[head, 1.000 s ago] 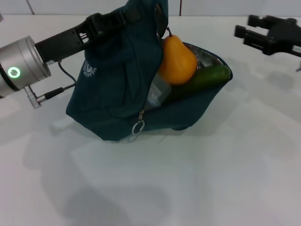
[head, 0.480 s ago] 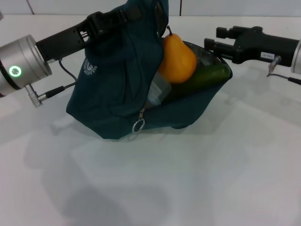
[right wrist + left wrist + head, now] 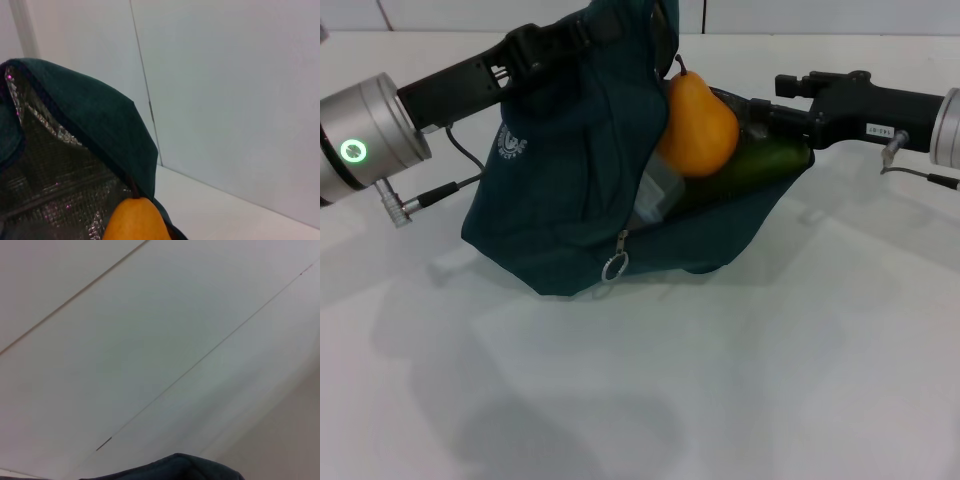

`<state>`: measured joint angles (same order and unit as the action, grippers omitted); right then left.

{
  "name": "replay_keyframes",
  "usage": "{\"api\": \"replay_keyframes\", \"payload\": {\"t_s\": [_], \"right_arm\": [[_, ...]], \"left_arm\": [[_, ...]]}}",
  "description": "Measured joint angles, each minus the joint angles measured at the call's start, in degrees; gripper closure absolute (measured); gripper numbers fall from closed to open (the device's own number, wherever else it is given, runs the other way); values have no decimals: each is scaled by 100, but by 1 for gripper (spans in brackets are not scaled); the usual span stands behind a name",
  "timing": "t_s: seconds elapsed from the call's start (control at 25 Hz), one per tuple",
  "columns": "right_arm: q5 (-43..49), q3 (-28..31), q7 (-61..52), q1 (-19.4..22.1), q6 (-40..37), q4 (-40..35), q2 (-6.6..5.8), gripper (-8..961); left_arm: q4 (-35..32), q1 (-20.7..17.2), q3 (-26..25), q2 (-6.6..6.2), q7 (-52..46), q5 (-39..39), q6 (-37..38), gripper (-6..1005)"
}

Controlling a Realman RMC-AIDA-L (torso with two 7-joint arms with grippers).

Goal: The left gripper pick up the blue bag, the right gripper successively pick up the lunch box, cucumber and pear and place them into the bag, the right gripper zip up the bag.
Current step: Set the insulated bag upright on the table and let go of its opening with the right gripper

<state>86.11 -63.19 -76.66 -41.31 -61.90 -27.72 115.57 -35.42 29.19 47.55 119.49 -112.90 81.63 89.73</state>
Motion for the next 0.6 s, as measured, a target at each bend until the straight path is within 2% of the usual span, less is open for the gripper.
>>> {"api": "replay_keyframes", "payload": {"t_s": [0.56, 0.6], "right_arm": [[2, -259, -138, -162, 274, 152, 6, 472], [10, -282, -154, -180, 285, 168, 6, 503]], "left_arm": [[0, 18, 0, 4, 63, 1, -18, 951], [0, 20, 0, 4, 63, 0, -18, 951]]}}
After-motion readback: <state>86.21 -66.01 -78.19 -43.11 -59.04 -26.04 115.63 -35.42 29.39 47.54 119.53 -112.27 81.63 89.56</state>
